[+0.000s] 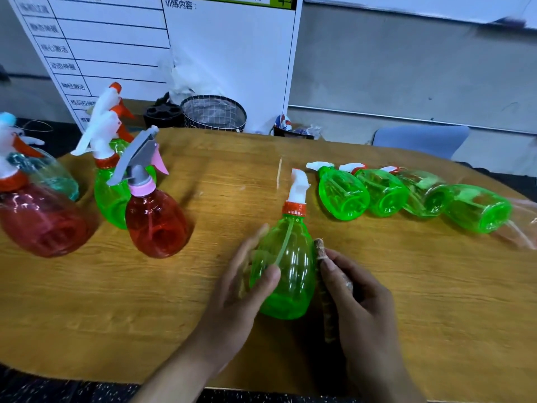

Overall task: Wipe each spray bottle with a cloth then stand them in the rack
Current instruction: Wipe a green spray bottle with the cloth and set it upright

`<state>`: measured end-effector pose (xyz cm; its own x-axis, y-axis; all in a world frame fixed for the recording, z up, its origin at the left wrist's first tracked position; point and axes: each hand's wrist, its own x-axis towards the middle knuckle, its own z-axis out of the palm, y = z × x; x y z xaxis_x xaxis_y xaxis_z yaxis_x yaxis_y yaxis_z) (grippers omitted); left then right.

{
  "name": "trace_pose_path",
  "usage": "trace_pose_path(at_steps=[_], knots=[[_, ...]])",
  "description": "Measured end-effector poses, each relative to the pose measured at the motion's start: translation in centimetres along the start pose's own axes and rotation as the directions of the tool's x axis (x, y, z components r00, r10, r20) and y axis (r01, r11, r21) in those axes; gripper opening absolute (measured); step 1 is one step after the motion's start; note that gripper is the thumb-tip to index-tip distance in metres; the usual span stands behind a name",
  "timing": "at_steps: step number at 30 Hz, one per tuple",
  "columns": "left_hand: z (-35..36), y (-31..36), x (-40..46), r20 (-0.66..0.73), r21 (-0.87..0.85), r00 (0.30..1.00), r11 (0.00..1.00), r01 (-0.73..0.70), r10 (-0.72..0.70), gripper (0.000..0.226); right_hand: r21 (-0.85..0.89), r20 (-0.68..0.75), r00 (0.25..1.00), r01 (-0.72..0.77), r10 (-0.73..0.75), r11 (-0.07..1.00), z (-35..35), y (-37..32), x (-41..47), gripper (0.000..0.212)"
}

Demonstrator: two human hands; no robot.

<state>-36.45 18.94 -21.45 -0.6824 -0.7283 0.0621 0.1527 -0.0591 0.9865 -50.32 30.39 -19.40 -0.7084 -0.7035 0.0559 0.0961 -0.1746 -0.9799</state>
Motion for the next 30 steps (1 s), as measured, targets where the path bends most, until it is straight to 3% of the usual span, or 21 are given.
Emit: trace_pose_path(at_steps=[5, 9, 16, 19, 23, 30], knots=[[-0.1, 0.1, 0.2, -0.002, -0.054, 0.999, 0.998, 0.041, -0.041, 0.072, -0.046, -0.012, 0.997, 0.078, -0.079, 0.996, 0.5, -0.3, 1.3, 0.027], [0.2, 0.4, -0.2, 0.014, 0.013, 1.000, 1.000, -0.024, 0.024, 0.095, -0.056, -0.036, 0.991, 0.127, -0.130, 0.990, 1.3, 0.2, 1.5, 0.023], [-0.1, -0.1, 0.2, 0.024, -0.028, 1.000, 1.000, -0.014, 0.014, 0.070, -0.059, -0.049, 0.986, 0.156, -0.159, 0.986, 1.4, 0.5, 1.9, 0.021], [-0.1, 0.0, 0.2, 0.036, -0.024, 0.999, 1.000, -0.020, 0.020, 0.070, -0.155, -0.012, 0.978, 0.206, -0.210, 0.966, 1.5, 0.3, 1.5, 0.025], [0.0, 0.1, -0.2, 0.053, 0.112, 0.994, 0.988, -0.104, 0.098, 0.083, -0.402, 0.051, 0.934, 0.344, -0.354, 0.849, 1.4, 0.1, 1.1, 0.032], [0.0, 0.2, -0.1, 0.090, 0.098, 0.994, 0.992, -0.073, 0.065, 0.068, -0.533, 0.074, 0.890, 0.416, -0.449, 0.737, 1.2, 0.1, 1.3, 0.034]])
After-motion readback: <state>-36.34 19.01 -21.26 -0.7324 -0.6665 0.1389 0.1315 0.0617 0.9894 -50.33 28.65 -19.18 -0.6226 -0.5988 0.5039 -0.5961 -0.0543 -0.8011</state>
